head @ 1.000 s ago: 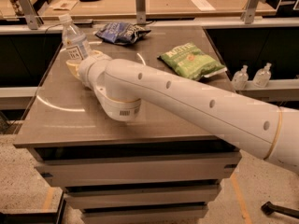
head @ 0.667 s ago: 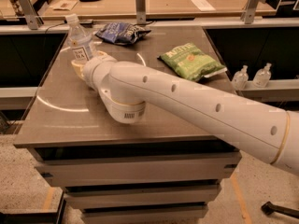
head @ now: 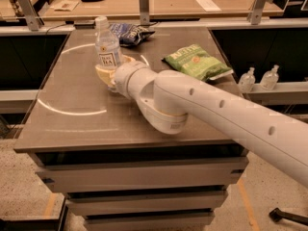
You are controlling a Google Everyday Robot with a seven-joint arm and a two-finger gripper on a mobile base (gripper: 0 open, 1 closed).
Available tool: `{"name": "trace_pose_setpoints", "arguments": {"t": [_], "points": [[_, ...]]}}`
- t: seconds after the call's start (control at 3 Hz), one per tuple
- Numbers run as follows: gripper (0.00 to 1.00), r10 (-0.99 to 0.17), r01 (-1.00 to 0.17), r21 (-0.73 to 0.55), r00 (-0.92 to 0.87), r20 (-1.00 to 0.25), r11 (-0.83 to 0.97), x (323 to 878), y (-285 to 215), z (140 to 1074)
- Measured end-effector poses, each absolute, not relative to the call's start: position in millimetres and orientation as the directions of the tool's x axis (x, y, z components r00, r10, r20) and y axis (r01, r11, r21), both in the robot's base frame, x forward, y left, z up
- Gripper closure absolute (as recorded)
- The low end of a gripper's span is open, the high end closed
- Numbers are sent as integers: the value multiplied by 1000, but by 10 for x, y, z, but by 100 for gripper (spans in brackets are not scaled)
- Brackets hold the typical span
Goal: Move blue plastic bottle near green rice chip bag
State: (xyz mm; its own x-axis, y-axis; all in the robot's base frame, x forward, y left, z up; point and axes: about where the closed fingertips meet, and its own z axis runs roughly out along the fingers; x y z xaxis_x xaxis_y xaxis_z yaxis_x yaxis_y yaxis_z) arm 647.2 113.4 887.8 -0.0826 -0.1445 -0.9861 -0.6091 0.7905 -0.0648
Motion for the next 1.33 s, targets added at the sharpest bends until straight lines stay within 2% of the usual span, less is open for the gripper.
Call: {"name": "trace_pose_setpoints", "arguments": {"t": [0.67, 1.33], "points": [[100, -182, -596, -85, -104, -978, 799, 6192, 349, 8859], [100, -192, -535, -75, -166, -967, 841, 6063, -240, 8699]]}}
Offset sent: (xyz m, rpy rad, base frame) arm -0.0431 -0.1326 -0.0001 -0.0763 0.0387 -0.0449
